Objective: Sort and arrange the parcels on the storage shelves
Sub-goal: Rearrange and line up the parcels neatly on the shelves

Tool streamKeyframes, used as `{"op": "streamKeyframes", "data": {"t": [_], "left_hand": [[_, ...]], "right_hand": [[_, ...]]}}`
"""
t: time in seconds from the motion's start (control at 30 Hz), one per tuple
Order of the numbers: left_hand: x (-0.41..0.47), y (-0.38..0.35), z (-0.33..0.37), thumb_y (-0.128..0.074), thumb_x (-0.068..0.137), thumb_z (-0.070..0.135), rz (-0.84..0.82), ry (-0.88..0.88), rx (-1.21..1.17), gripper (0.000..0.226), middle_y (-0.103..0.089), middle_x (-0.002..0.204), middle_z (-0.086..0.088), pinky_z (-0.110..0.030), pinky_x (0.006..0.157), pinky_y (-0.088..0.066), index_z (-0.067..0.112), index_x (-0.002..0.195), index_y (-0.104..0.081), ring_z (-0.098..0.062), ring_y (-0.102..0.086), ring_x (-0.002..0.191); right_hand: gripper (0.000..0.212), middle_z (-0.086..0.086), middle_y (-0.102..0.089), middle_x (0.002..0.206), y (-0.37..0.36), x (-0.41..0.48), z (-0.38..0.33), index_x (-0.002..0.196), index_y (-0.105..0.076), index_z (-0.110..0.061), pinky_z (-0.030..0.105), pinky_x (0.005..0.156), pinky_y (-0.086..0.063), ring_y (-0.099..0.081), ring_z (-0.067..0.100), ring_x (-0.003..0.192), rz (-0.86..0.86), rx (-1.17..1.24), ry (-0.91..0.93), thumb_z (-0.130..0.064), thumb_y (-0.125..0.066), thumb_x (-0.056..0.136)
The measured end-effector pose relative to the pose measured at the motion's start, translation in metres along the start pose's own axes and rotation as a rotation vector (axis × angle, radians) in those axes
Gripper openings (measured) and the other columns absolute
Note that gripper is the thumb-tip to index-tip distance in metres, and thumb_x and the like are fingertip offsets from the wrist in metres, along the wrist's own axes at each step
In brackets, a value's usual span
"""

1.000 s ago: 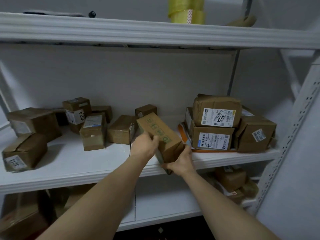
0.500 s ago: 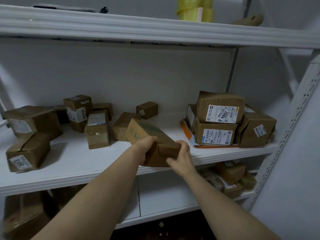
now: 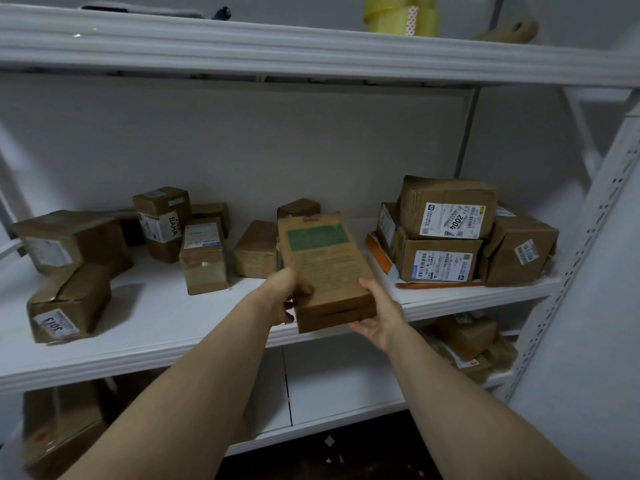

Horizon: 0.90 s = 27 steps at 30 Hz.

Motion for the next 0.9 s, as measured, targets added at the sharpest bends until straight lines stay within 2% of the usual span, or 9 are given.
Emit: {"op": "streamKeyframes", "data": {"t": [0.07,0.17,0.23,0.3,0.37,0.43,0.5,0.73,0.9], "left_hand": [[0.01,0.007,0.003,-0.054,0.078,-0.003,0.058,-0.035,0.064,0.035,-0.06,0.114,-0.011,-0.048,0.097,-0.042,0.007,0.112,-0.055,-0.027,-0.056,0.102],[0.009,0.005,0.009,-0.064,0.077,0.0,0.085,-0.066,0.135,0.051,-0.057,0.122,-0.009,-0.047,0.095,-0.045,0.008,0.125,-0.048,-0.028,-0.053,0.113],[0.003,-0.001,0.017,-0.066,0.08,0.003,0.083,-0.098,0.181,0.047,-0.052,0.117,-0.005,-0.043,0.094,-0.042,0.008,0.122,-0.047,-0.027,-0.047,0.115],[0.001,-0.011,0.023,-0.063,0.084,0.002,0.055,-0.125,0.152,0.034,-0.052,0.103,-0.003,-0.037,0.089,-0.04,0.01,0.113,-0.049,-0.023,-0.045,0.107],[-0.003,-0.022,0.029,-0.063,0.085,0.003,0.019,-0.156,0.128,0.025,-0.055,0.095,-0.001,-0.035,0.086,-0.041,0.01,0.106,-0.052,-0.021,-0.047,0.102],[-0.002,-0.03,0.031,-0.067,0.083,0.008,-0.001,-0.183,0.147,0.029,-0.06,0.108,-0.005,-0.037,0.09,-0.045,0.008,0.111,-0.057,-0.023,-0.052,0.107],[-0.001,-0.034,0.03,-0.067,0.084,0.011,-0.008,-0.196,0.171,0.032,-0.063,0.114,-0.006,-0.037,0.09,-0.048,0.008,0.115,-0.06,-0.023,-0.056,0.11],[0.006,-0.026,0.026,-0.064,0.087,0.004,0.042,-0.229,0.196,0.031,-0.063,0.117,-0.011,-0.034,0.083,-0.047,0.004,0.117,-0.06,-0.027,-0.058,0.112],[0.009,-0.022,0.026,-0.051,0.087,-0.011,0.034,-0.241,0.165,0.036,-0.06,0.123,-0.017,-0.043,0.096,-0.05,-0.002,0.122,-0.055,-0.033,-0.056,0.115]], "right_hand": [[0.053,0.014,-0.069,0.109,-0.001,0.0,-0.006,0.12,-0.059,-0.008,0.044,0.091,-0.053,-0.065,0.028,0.103,0.017,-0.034,0.063,-0.02,-0.08,0.074],[0.052,0.014,-0.07,0.106,-0.006,-0.003,-0.016,0.119,-0.059,-0.003,0.041,0.091,-0.054,-0.067,0.026,0.098,0.036,-0.009,0.136,-0.007,-0.08,0.072],[0.05,0.012,-0.069,0.108,-0.01,-0.005,-0.024,0.116,-0.061,-0.004,0.042,0.096,-0.052,-0.066,0.025,0.1,0.046,-0.046,0.216,-0.003,-0.08,0.07],[0.05,0.01,-0.069,0.11,-0.011,-0.009,-0.036,0.111,-0.063,-0.009,0.033,0.084,-0.056,-0.065,0.021,0.097,0.122,-0.202,0.349,-0.006,-0.083,0.065],[0.06,0.01,-0.062,0.116,-0.013,-0.021,-0.049,0.115,-0.061,-0.01,0.022,0.076,-0.05,-0.057,0.017,0.101,0.238,-0.443,0.496,-0.013,-0.085,0.06],[0.076,0.01,-0.046,0.129,-0.019,-0.031,-0.055,0.128,-0.05,-0.008,0.024,0.09,-0.042,-0.043,0.021,0.119,0.303,-0.665,0.583,-0.017,-0.085,0.061],[0.087,0.01,-0.033,0.136,-0.027,-0.04,-0.055,0.137,-0.036,-0.008,0.025,0.102,-0.035,-0.032,0.022,0.129,0.296,-0.776,0.625,-0.017,-0.084,0.064],[0.097,0.006,-0.024,0.139,-0.039,-0.05,-0.048,0.141,-0.024,-0.011,0.032,0.107,-0.036,-0.032,0.021,0.131,0.237,-0.929,0.674,-0.021,-0.085,0.067],[0.105,0.002,-0.023,0.137,-0.046,-0.049,-0.039,0.139,-0.019,-0.015,0.035,0.107,-0.037,-0.03,0.017,0.131,0.156,-0.932,0.652,-0.029,-0.089,0.063]]}}
Point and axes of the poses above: each hand's wrist, its own x-axis towards the middle knuckle, its own y-axis out of the back of the hand, z = x × y, the point moved 8 cm from there along x, towards the middle knuckle
